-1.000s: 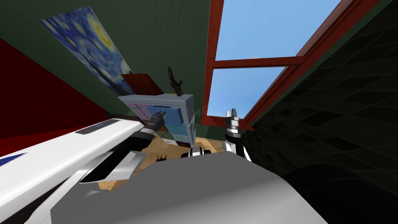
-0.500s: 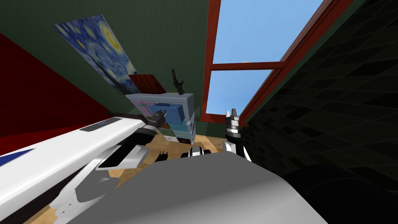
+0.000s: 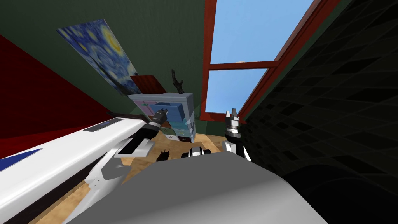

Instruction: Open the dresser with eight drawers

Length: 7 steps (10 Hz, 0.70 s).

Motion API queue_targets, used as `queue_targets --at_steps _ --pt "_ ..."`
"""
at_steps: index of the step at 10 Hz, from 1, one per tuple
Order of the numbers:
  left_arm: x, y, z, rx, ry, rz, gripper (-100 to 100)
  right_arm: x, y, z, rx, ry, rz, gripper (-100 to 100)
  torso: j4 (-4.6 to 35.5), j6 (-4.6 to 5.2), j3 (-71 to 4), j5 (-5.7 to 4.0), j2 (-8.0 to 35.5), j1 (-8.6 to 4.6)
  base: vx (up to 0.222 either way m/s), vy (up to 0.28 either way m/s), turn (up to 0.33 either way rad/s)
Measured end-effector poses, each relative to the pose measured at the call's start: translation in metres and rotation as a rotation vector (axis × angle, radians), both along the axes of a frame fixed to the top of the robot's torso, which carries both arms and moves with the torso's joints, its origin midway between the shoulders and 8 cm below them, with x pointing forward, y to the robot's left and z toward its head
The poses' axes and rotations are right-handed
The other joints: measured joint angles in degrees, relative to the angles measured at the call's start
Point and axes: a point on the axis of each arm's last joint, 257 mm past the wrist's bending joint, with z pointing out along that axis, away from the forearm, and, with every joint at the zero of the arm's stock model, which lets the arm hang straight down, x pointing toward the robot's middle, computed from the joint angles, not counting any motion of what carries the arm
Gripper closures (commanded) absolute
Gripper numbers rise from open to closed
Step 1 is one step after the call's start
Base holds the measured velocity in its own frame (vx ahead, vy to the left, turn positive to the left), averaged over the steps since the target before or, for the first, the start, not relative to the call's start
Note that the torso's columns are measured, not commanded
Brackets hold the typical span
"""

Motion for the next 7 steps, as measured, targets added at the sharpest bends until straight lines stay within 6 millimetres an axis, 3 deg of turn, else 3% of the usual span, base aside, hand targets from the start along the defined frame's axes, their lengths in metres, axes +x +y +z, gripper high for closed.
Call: queue_targets --at_steps 3,4,7 --pt "0.020 0.007 -0.009 -0.004 0.009 0.013 100 0.000 0.000 0.000 0.000 0.000 0.000 0 -0.2 -0.21 -0.5 -0.01 -0.7 0.02 -0.002 -0.015 0.006" --pt "0.025 0.011 -0.014 -0.003 0.015 0.020 100 0.000 0.000 0.000 0.000 0.000 0.000 0 -0.4 -0.16 -0.5 0.13 -0.8 0.26 -0.125 0.027 -0.027" --pt "0.045 0.004 -0.004 -0.015 -0.020 0.012 100 0.000 0.000 0.000 0.000 0.000 0.000 0 0.0 -0.26 -0.2 0.02 -0.3 0.16 -0.124 0.024 -0.023"
